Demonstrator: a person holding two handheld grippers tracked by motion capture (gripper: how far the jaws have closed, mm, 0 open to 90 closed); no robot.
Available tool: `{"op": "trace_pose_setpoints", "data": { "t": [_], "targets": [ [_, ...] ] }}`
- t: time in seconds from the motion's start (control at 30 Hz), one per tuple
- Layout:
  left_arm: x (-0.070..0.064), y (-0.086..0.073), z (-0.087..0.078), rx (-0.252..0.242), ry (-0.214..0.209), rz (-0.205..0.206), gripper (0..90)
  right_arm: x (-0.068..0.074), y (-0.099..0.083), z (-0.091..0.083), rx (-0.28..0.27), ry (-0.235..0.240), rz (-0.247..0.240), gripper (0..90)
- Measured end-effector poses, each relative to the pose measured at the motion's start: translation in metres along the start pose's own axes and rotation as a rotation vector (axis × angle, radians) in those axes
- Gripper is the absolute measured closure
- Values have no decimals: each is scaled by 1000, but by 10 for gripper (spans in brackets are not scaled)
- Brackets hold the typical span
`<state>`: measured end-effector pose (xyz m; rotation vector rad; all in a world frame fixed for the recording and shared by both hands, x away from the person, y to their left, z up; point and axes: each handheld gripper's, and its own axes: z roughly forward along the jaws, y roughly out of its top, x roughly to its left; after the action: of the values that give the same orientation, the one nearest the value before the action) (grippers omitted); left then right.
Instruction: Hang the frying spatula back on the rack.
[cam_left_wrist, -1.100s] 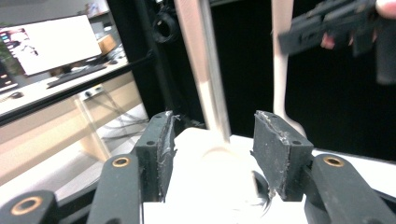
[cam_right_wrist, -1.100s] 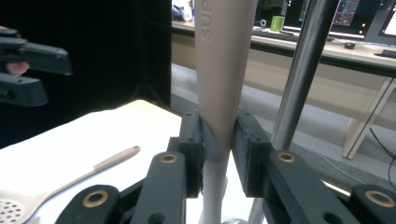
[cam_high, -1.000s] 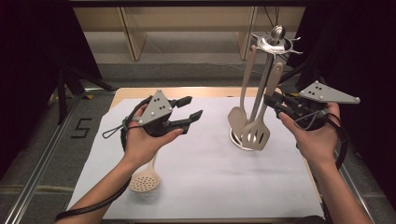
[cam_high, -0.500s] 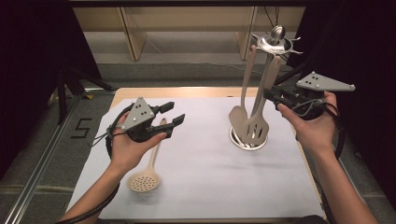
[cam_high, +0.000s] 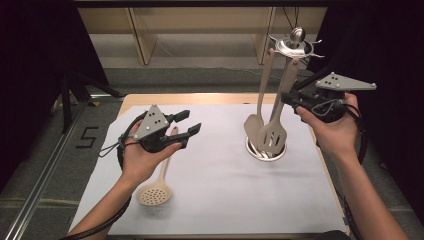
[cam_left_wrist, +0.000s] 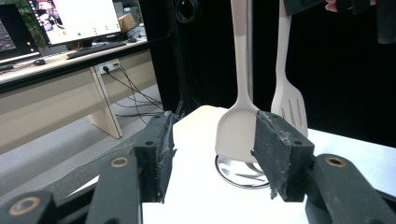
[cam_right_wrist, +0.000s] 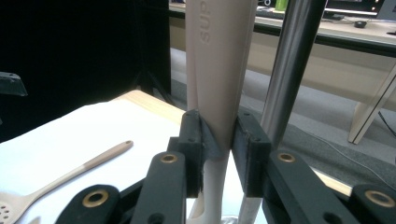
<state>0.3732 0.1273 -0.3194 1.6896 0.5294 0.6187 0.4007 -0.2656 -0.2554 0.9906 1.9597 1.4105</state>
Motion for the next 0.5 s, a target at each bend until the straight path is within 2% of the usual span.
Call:
{"op": "trace_pose_setpoints", "data": {
  "t": [0.03,0.1,0.17,0.33,0.37,0.43,0.47,0.5],
  "targets": [
    [0,0,0,1,0,0,473,-2,0,2,-10,-4,-21,754],
    [0,-1,0,3,-2,-1,473,-3,1,3,-9,-5,-25,755],
    [-1,-2,1,2,-3,-1,473,-3,1,4,1,-10,-8,754],
    [-1,-3,1,3,-4,-4,473,-6,1,7,7,-4,-9,754],
    [0,-3,1,4,-3,-5,473,-8,1,7,-3,-12,-32,754],
    [0,-4,1,4,-3,-3,473,-8,0,8,10,-9,-13,754],
    [-1,-4,1,5,-3,-4,473,-9,0,9,5,-16,-32,754],
    [-1,-4,2,6,-4,-5,473,-10,-1,10,-1,-12,-28,753]
  ]
}}
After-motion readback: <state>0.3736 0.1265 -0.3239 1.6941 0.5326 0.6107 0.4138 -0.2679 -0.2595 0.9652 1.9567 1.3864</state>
